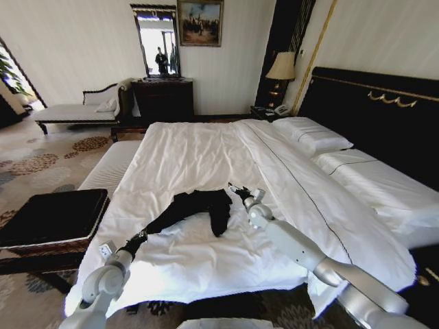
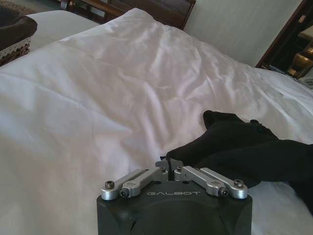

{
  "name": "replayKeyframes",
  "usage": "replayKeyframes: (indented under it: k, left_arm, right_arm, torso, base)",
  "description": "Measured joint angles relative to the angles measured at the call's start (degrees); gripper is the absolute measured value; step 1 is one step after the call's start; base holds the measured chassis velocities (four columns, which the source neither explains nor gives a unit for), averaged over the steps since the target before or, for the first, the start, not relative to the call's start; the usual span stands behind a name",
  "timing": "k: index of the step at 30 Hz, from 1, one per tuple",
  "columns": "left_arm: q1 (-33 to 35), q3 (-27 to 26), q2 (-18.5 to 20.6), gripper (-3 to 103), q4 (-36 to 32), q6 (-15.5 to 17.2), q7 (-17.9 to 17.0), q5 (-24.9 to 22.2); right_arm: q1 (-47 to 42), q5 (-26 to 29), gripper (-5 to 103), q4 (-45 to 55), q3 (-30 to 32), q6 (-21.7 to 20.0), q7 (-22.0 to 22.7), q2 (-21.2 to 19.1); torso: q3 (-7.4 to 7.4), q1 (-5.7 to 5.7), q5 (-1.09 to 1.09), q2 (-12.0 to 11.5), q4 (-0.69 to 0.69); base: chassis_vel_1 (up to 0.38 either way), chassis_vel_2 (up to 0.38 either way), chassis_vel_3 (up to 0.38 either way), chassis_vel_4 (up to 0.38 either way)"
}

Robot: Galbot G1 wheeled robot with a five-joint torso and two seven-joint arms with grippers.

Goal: Fold the clothes on the bed and place them into the basket.

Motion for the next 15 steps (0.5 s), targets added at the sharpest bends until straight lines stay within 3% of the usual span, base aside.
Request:
replayKeyframes:
  k: [7, 9, 12, 15]
  left_arm:
    - [0.44, 0.40, -0.62, 0, -0.07, -0.53, 0.12, 1.96]
    - [0.44, 0.41, -1.16, 0, -0.14, -0.68, 0.11, 2.36]
    - [0.44, 0.41, -1.38, 0, -0.16, -0.77, 0.11, 2.63]
    - [0.44, 0.39, -1.76, 0, -0.16, -1.07, 0.10, 3.69]
  right_arm:
    - [7.07, 0.45, 100, -3.75, -4.59, -5.09, 1.80, 2.01]
    - [11.50, 0.69, 100, -5.29, -6.94, -9.77, 5.45, 3.03]
    - [13.21, 1.51, 100, -5.96, -7.75, -12.49, 7.13, 3.87]
    - [16.99, 1.90, 100, -8.61, -9.95, -18.31, 11.45, 6.82]
  torso:
    - [0.00, 0.00, 0.00, 0.00, 0.01]
    - [0.00, 0.00, -0.02, 0.00, 0.01]
    - [0.00, 0.00, -0.02, 0.00, 0.00]
    - [0.00, 0.00, -0.01, 0.00, 0.03]
  base:
    - [0.000, 0.000, 0.000, 0.000]
    - [0.000, 0.000, 0.000, 0.000]
    - [0.000, 0.000, 0.000, 0.000]
    - [0.000, 0.000, 0.000, 0.000]
